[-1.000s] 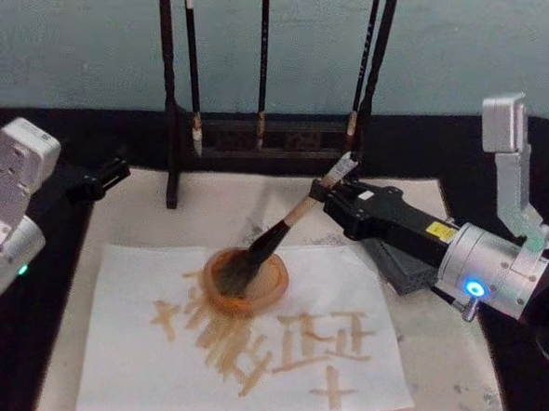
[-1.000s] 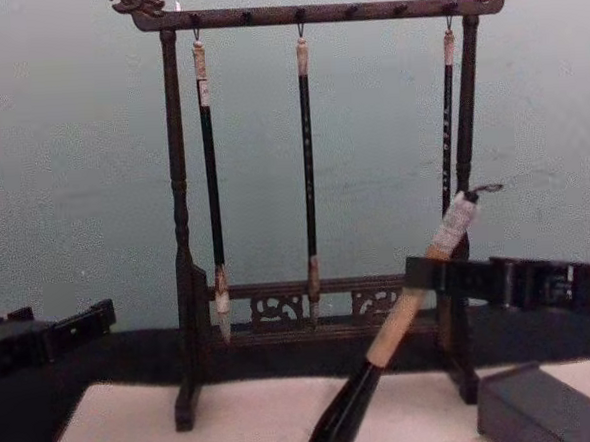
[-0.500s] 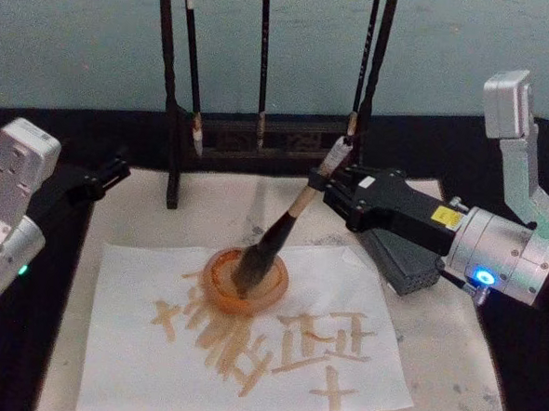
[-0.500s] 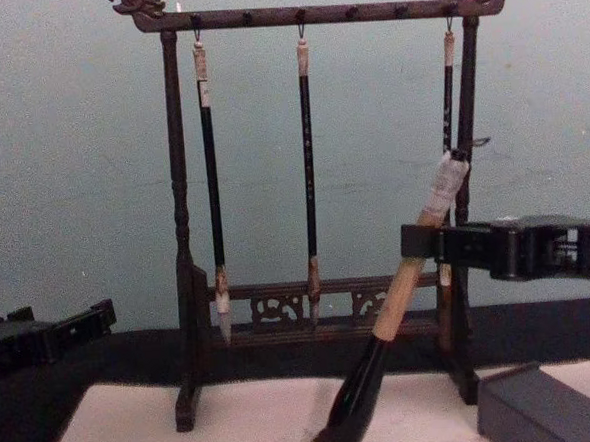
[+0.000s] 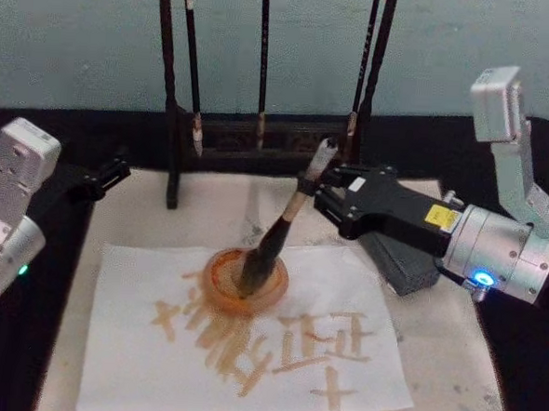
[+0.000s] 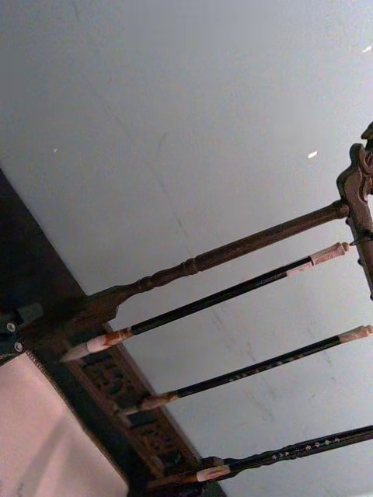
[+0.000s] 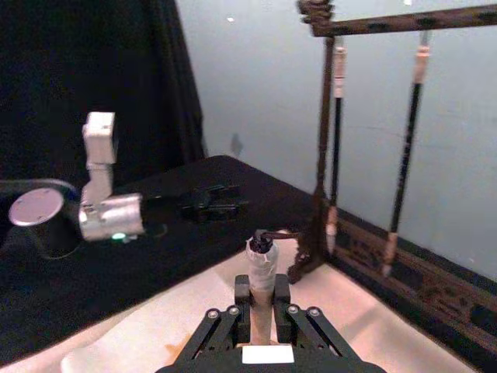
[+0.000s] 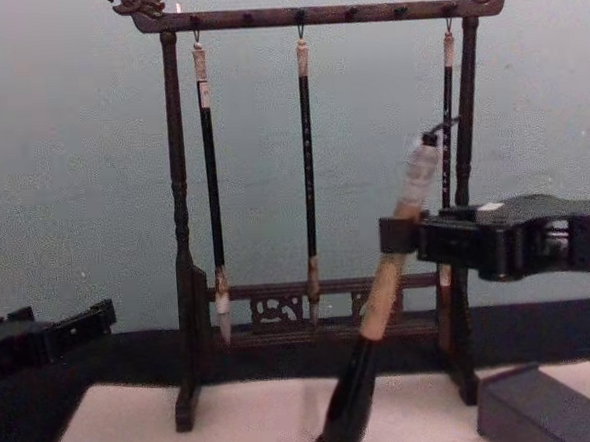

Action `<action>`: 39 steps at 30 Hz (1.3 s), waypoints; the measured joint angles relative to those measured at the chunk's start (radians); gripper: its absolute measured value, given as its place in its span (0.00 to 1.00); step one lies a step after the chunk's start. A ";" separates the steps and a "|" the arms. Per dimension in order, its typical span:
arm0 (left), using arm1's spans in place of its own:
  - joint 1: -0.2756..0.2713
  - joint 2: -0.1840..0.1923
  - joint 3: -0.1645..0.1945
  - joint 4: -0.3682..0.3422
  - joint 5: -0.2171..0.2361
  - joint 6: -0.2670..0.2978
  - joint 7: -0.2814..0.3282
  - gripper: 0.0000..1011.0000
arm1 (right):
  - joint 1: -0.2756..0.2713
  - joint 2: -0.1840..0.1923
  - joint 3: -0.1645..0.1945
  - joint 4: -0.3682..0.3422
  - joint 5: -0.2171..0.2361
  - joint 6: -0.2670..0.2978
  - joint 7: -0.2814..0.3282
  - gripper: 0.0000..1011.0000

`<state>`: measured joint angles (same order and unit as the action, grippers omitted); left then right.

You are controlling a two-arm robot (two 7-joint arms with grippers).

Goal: Pick up the brush from the inkstone, write on the paper, then place the brush back to its original position.

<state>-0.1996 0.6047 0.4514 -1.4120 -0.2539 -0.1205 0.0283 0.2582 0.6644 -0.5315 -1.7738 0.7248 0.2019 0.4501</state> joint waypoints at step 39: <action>0.000 0.000 0.000 0.000 0.000 0.000 0.000 0.99 | -0.026 0.014 0.001 -0.095 0.012 -0.010 0.064 0.18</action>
<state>-0.1995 0.6047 0.4514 -1.4120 -0.2539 -0.1205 0.0283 0.2319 0.6780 -0.5302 -1.8690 0.7368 0.1922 0.5138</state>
